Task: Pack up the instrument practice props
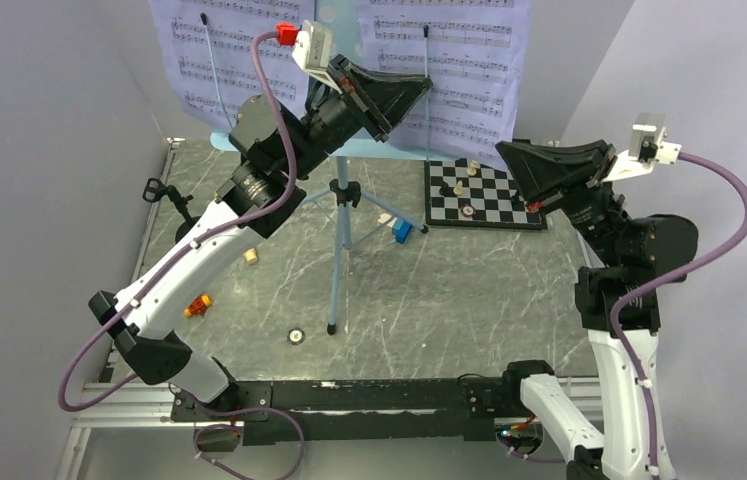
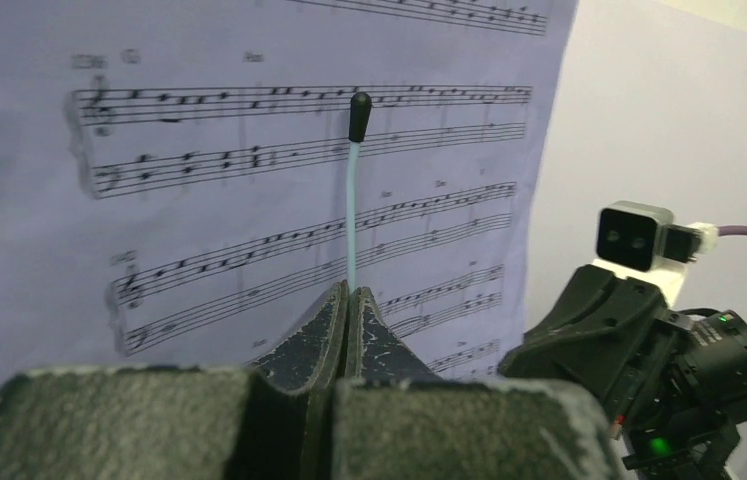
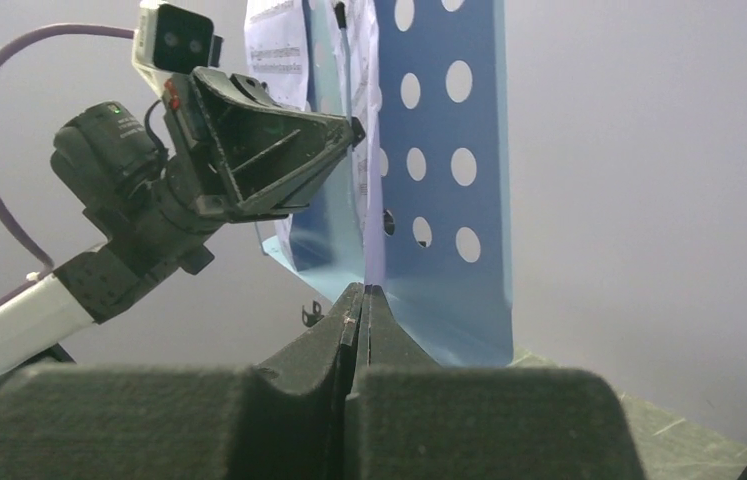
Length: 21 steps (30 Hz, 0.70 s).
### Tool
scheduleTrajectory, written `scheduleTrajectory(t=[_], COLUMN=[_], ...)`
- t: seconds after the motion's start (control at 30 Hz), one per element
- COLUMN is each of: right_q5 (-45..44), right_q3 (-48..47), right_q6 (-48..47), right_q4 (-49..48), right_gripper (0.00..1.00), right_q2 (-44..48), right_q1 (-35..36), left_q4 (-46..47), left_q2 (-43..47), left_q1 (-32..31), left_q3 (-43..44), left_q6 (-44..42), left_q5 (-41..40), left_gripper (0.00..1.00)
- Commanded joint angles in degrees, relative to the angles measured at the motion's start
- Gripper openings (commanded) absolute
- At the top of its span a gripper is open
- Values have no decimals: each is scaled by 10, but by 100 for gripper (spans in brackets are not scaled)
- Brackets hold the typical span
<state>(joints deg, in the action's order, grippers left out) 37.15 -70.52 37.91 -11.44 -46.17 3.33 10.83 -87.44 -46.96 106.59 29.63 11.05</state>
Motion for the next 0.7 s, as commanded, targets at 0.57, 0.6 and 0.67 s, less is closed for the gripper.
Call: scheduleTrajectory(t=[0.57,0.6,0.67], right_q5=[12,9,0], right_q3=[-72,-67,-56], right_q6=[-37,-38,-40], right_q4=[67,71,82], right_gripper=[0,0,0], right_q2=[127,135,152], right_q1=[55,55,56], left_q4=[39,41,46], left_q2=[41,47,57], left_q1=[-1,-1,-1], left_q3=[-69,-76,-95], left_q6=[-7,-5,-1], left_q5=[-41,-42,-44], left_gripper=[38,45,52])
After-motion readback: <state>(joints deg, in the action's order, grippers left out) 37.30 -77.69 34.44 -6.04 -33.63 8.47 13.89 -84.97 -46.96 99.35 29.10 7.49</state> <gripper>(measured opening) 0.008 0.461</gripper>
